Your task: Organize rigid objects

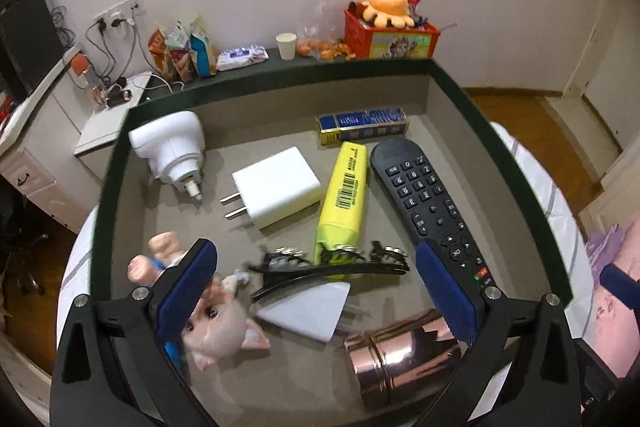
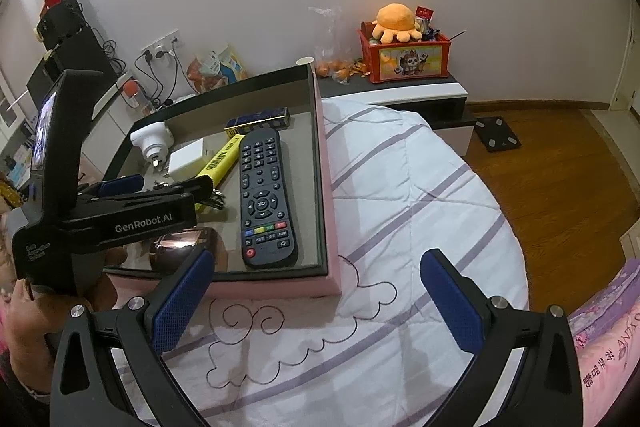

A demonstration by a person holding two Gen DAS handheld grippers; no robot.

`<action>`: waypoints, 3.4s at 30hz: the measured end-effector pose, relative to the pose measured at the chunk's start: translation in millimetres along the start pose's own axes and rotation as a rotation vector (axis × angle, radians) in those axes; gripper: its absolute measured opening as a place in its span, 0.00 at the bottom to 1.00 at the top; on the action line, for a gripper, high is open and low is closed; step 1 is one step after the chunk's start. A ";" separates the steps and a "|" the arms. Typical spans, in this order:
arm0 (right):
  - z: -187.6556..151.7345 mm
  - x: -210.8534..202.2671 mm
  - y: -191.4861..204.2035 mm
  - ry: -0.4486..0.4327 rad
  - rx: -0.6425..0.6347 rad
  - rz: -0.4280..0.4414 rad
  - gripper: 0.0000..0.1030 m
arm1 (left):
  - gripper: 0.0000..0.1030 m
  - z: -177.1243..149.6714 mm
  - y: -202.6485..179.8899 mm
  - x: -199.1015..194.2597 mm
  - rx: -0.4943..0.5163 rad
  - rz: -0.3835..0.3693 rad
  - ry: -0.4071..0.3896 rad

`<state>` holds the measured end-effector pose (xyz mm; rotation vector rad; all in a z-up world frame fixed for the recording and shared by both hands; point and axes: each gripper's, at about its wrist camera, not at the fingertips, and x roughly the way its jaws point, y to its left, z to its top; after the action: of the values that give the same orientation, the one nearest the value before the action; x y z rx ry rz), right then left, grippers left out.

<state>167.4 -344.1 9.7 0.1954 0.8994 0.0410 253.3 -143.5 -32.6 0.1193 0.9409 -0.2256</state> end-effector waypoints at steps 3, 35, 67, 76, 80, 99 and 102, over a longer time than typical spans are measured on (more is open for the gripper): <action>-2.1 -10.3 3.8 -0.010 -0.005 0.000 1.00 | 0.98 -4.9 5.1 -23.4 -0.019 0.003 -0.045; -103.6 -188.5 103.3 -0.212 -0.154 0.032 1.00 | 1.00 -190.5 36.0 -274.1 -0.182 0.132 -0.272; -104.1 -197.8 101.5 -0.230 -0.142 -0.005 1.00 | 1.00 -187.7 20.0 -280.1 -0.141 0.149 -0.305; -101.5 -196.5 95.3 -0.230 -0.130 -0.012 1.00 | 1.00 -183.0 17.0 -272.9 -0.124 0.123 -0.274; -101.5 -195.9 95.3 -0.230 -0.130 -0.012 1.00 | 1.00 -181.1 16.6 -268.0 -0.122 0.086 -0.250; -99.2 -193.4 88.7 -0.236 -0.121 -0.021 1.00 | 1.00 -177.8 17.3 -270.0 -0.117 0.118 -0.249; -99.2 -194.4 88.4 -0.239 -0.122 -0.021 1.00 | 1.00 -177.8 18.2 -272.6 -0.113 0.128 -0.259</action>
<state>-27.0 -265.2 116.5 0.0747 0.6583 0.0515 -36.9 -52.3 84.6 0.0441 0.6837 -0.0671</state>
